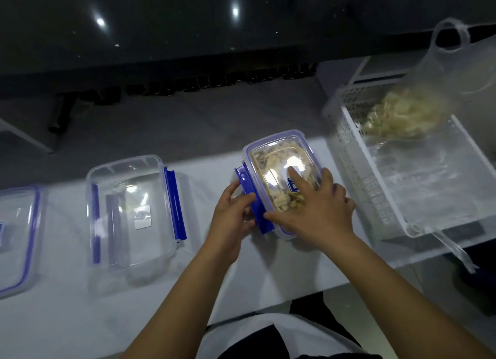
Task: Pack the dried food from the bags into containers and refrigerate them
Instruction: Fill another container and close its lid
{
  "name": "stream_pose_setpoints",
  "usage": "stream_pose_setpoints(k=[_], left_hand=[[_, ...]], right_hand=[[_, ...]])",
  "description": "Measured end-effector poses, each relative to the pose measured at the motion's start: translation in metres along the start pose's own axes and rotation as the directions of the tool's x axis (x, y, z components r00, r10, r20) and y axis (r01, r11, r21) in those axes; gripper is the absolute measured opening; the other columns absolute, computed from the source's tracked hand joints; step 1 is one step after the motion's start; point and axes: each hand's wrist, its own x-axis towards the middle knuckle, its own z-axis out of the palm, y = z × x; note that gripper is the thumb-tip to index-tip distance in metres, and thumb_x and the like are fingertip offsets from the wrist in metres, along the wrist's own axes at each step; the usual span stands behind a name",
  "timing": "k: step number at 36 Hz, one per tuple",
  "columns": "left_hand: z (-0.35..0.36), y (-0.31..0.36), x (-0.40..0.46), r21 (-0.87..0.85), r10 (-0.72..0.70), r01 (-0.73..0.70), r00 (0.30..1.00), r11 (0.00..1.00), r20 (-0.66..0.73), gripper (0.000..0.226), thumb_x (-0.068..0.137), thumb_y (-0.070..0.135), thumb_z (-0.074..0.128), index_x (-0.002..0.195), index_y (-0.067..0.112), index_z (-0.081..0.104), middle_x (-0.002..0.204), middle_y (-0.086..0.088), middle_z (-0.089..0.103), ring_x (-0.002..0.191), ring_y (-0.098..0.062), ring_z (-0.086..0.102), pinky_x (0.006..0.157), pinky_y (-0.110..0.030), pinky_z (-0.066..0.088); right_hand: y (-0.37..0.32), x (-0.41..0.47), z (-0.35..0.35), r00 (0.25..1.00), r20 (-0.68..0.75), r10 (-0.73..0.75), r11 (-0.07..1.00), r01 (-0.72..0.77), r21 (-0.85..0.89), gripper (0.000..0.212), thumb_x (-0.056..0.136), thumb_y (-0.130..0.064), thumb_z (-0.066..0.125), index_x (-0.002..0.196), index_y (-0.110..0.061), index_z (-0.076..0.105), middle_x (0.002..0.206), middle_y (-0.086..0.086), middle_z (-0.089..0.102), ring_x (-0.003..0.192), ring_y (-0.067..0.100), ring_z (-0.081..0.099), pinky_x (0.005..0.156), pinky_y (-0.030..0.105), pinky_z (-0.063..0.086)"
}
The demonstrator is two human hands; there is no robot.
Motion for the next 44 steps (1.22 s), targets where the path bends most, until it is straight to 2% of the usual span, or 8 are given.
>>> stream_pose_setpoints(k=[7, 11, 16, 19, 21, 27, 34, 44], left_hand=[[-0.014, 0.004, -0.011, 0.162, 0.132, -0.120, 0.989, 0.980, -0.070, 0.065, 0.089, 0.025, 0.074, 0.144, 0.042, 0.045, 0.126, 0.003, 0.066, 0.110, -0.022, 0.069, 0.073, -0.035, 0.063], [-0.019, 0.009, -0.018, 0.275, 0.142, -0.123, 0.989, 0.954, -0.050, 0.066, 0.084, 0.025, 0.079, 0.135, 0.052, 0.048, 0.124, 0.009, 0.063, 0.108, -0.019, 0.067, 0.070, -0.035, 0.064], [-0.012, 0.011, -0.022, 0.321, 0.146, -0.128, 0.989, 0.938, -0.031, 0.060, 0.085, 0.019, 0.078, 0.134, 0.044, 0.053, 0.121, 0.013, 0.063, 0.091, -0.004, 0.073, 0.059, -0.026, 0.059], [-0.005, 0.014, -0.021, 0.363, 0.144, -0.115, 0.988, 0.925, -0.053, 0.061, 0.086, 0.019, 0.077, 0.131, 0.050, 0.049, 0.116, 0.015, 0.063, 0.093, -0.012, 0.072, 0.059, -0.027, 0.059], [-0.004, 0.015, -0.021, 0.368, 0.122, -0.085, 0.989, 0.926, -0.078, 0.063, 0.087, 0.019, 0.077, 0.134, 0.049, 0.048, 0.117, 0.012, 0.063, 0.099, -0.015, 0.069, 0.060, -0.029, 0.061], [0.002, 0.016, -0.023, 0.385, 0.112, -0.053, 0.985, 0.921, -0.131, 0.063, 0.086, 0.020, 0.077, 0.136, 0.046, 0.049, 0.114, 0.014, 0.064, 0.095, -0.014, 0.068, 0.057, -0.028, 0.060], [0.002, 0.018, -0.023, 0.394, 0.104, -0.037, 0.983, 0.918, -0.150, 0.062, 0.086, 0.019, 0.078, 0.133, 0.050, 0.051, 0.115, 0.010, 0.065, 0.098, -0.016, 0.069, 0.057, -0.028, 0.059], [0.010, 0.014, -0.021, 0.501, 0.146, -0.038, 0.973, 0.865, -0.179, 0.062, 0.092, 0.022, 0.070, 0.141, 0.050, 0.045, 0.111, 0.020, 0.061, 0.097, -0.014, 0.068, 0.057, -0.026, 0.061]], right_hand=[[0.025, -0.027, -0.003, 0.981, 0.081, -0.174, 0.980, 0.165, 0.115, 0.079, 0.077, -0.074, 0.059, 0.148, -0.053, 0.030, 0.164, 0.000, 0.014, 0.135, 0.031, 0.039, 0.101, 0.040, 0.042], [0.026, -0.034, 0.003, 0.972, 0.081, -0.219, 0.974, 0.213, 0.078, 0.072, 0.085, -0.073, 0.049, 0.150, -0.053, 0.026, 0.167, 0.000, 0.003, 0.142, 0.027, 0.030, 0.105, 0.036, 0.039], [0.033, -0.019, -0.014, 0.945, 0.159, -0.287, 0.956, 0.273, 0.102, 0.064, 0.086, -0.061, 0.062, 0.145, -0.049, 0.040, 0.163, 0.000, 0.016, 0.144, 0.024, 0.026, 0.108, 0.038, 0.038], [0.041, 0.000, -0.028, 0.961, 0.098, -0.259, 0.870, 0.188, 0.455, 0.047, 0.085, -0.039, 0.074, 0.130, -0.043, 0.060, 0.142, -0.009, 0.044, 0.124, 0.015, 0.050, 0.094, 0.032, 0.047], [0.047, 0.013, -0.031, 0.987, 0.051, -0.150, 0.734, 0.077, 0.674, 0.053, 0.087, -0.026, 0.075, 0.133, -0.044, 0.056, 0.132, -0.015, 0.048, 0.115, 0.015, 0.057, 0.090, 0.034, 0.050], [0.055, 0.038, -0.020, 0.916, 0.400, -0.038, 0.459, -0.340, 0.821, 0.079, 0.084, -0.011, 0.077, 0.149, -0.035, 0.039, 0.126, 0.003, 0.057, 0.094, 0.021, 0.067, 0.058, 0.029, 0.053], [0.065, 0.048, -0.022, 0.876, 0.482, -0.036, 0.484, -0.406, 0.775, 0.085, 0.076, -0.012, 0.085, 0.146, -0.029, 0.041, 0.113, 0.004, 0.069, 0.085, 0.022, 0.073, 0.049, 0.024, 0.053], [0.065, 0.055, -0.027, 0.865, 0.478, -0.152, 0.507, -0.348, 0.789, 0.033, 0.076, -0.008, 0.084, 0.101, -0.022, 0.070, 0.072, 0.000, 0.075, 0.059, 0.018, 0.073, 0.044, 0.026, 0.054]])
